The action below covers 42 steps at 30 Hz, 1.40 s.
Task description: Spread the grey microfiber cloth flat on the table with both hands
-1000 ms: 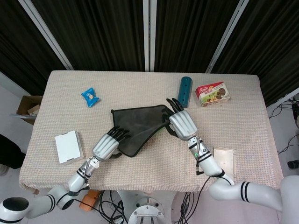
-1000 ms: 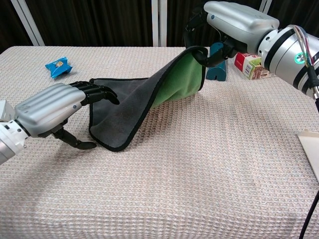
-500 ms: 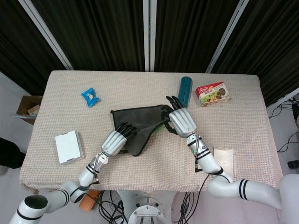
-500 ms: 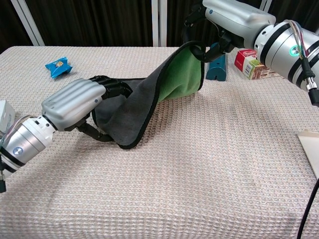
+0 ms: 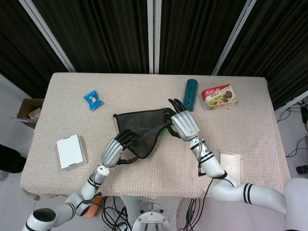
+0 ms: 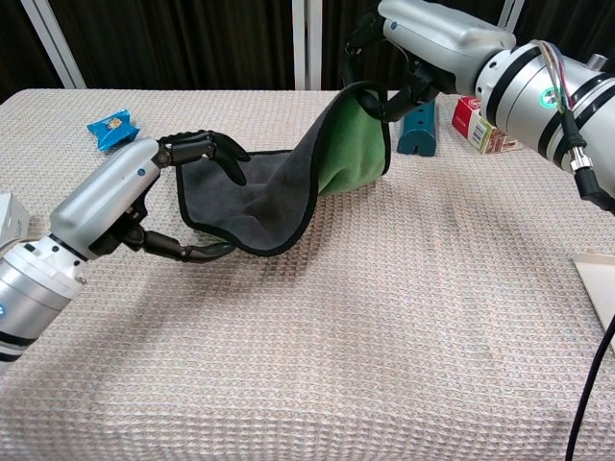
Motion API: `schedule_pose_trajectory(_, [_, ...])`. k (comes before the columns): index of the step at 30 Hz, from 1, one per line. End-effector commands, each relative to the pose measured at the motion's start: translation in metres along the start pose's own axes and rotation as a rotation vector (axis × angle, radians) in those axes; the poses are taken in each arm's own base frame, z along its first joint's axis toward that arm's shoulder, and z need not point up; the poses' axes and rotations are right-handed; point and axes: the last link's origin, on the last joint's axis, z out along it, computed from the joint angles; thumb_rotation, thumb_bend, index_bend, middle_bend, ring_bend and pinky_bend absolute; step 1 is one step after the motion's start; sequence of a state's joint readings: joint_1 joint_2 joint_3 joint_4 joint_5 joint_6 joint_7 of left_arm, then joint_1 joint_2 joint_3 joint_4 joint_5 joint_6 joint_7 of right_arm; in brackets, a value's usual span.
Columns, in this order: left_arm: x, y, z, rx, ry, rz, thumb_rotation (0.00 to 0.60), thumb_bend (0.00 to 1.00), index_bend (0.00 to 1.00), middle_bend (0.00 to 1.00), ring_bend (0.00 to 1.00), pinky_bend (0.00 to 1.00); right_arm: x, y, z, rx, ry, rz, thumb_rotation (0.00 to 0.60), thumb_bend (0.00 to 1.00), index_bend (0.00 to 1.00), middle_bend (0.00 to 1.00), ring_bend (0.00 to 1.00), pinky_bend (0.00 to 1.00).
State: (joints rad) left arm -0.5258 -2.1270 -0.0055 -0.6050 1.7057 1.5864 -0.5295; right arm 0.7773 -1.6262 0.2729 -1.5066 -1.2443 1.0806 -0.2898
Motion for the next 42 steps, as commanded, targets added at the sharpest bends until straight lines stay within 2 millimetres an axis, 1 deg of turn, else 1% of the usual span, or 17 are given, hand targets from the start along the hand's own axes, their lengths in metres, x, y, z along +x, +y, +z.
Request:
schedule_pose_trajectory(1, [-0.005,-0.002,0.003,0.016,-0.015,0.003,0.6,0.22,0.44,0.27,0.22,0.19,0.0,-0.002,0.001,0.002,0.002,0.003,0.6,0.49,0.74,0.29,0.01,0.02])
schedule_pose_trajectory(7, [-0.01,-0.004,0.011,0.023,-0.026,0.048,0.6,0.25,0.47,0.27,0.22,0.19,0.0,-0.005,0.005,0.004,0.004,0.012,0.6,0.49,0.74,0.29,0.01,0.02])
schedule_pose_trajectory(11, [-0.012,-0.007,0.014,0.025,-0.035,0.099,0.6,0.29,0.48,0.27,0.22,0.19,0.0,-0.006,0.007,0.006,0.007,0.02,0.6,0.49,0.74,0.29,0.01,0.02])
schedule_pose_trajectory(13, [-0.013,-0.007,0.015,0.029,-0.036,0.095,0.6,0.32,0.51,0.27,0.22,0.19,0.0,-0.006,0.009,0.006,0.008,0.025,0.6,0.49,0.74,0.29,0.01,0.02])
schedule_pose_trajectory(15, [-0.014,-0.007,0.016,0.04,-0.03,0.069,0.6,0.36,0.54,0.28,0.22,0.2,-0.001,-0.007,0.01,0.006,0.007,0.029,0.6,0.49,0.74,0.29,0.01,0.02])
schedule_pose_trajectory(17, [-0.015,-0.007,0.017,0.048,-0.025,0.043,0.6,0.43,0.6,0.3,0.23,0.2,-0.001,-0.007,0.011,0.005,0.006,0.032,0.6,0.49,0.74,0.29,0.01,0.02])
schedule_pose_trajectory(19, [-0.015,-0.005,0.017,0.062,-0.008,-0.024,0.6,0.51,0.65,0.33,0.24,0.2,-0.002,-0.005,0.011,-0.001,0.008,0.034,0.6,0.49,0.74,0.29,0.01,0.02])
schedule_pose_trajectory(22, [-0.01,-0.005,0.015,0.099,0.019,-0.156,0.6,0.55,0.7,0.36,0.24,0.2,-0.001,-0.002,0.009,-0.01,0.01,0.047,0.6,0.49,0.74,0.29,0.01,0.02])
schedule_pose_trajectory(23, [-0.008,-0.005,0.015,0.103,0.02,-0.173,0.6,0.56,0.7,0.36,0.24,0.2,0.0,-0.002,0.009,-0.011,0.011,0.051,0.6,0.49,0.74,0.29,0.01,0.02])
schedule_pose_trajectory(26, [0.006,-0.007,0.015,0.136,0.036,-0.294,0.6,0.56,0.7,0.36,0.24,0.2,0.005,-0.002,0.007,-0.008,0.022,0.066,0.6,0.49,0.74,0.29,0.01,0.02])
schedule_pose_trajectory(29, [0.025,-0.011,0.025,0.17,0.055,-0.372,0.6,0.56,0.7,0.36,0.24,0.2,0.012,-0.001,0.012,-0.01,0.037,0.06,0.6,0.49,0.74,0.3,0.01,0.02])
schedule_pose_trajectory(32, [0.052,-0.018,0.045,0.213,0.072,-0.41,0.6,0.56,0.7,0.36,0.24,0.2,0.022,0.001,0.025,-0.024,0.06,0.06,0.6,0.49,0.74,0.3,0.01,0.02])
schedule_pose_trajectory(33, [0.063,-0.021,0.055,0.236,0.082,-0.429,0.6,0.56,0.7,0.36,0.24,0.2,0.027,0.002,0.032,-0.037,0.073,0.067,0.6,0.49,0.74,0.3,0.02,0.02])
schedule_pose_trajectory(35, [0.076,-0.026,0.071,0.28,0.096,-0.48,0.6,0.55,0.7,0.36,0.24,0.2,0.032,0.004,0.044,-0.061,0.093,0.084,0.6,0.49,0.74,0.31,0.02,0.02])
schedule_pose_trajectory(38, [0.1,-0.034,0.1,0.328,0.133,-0.547,0.6,0.55,0.7,0.36,0.24,0.2,0.045,0.005,0.062,-0.089,0.14,0.111,0.6,0.49,0.74,0.31,0.03,0.02])
schedule_pose_trajectory(39, [0.11,-0.036,0.112,0.338,0.153,-0.564,0.6,0.55,0.7,0.36,0.24,0.2,0.052,0.005,0.068,-0.095,0.166,0.122,0.6,0.49,0.74,0.31,0.03,0.02])
schedule_pose_trajectory(42, [0.137,-0.04,0.135,0.34,0.219,-0.606,0.6,0.55,0.7,0.36,0.24,0.2,0.07,0.005,0.079,-0.099,0.231,0.158,0.6,0.49,0.74,0.31,0.03,0.02])
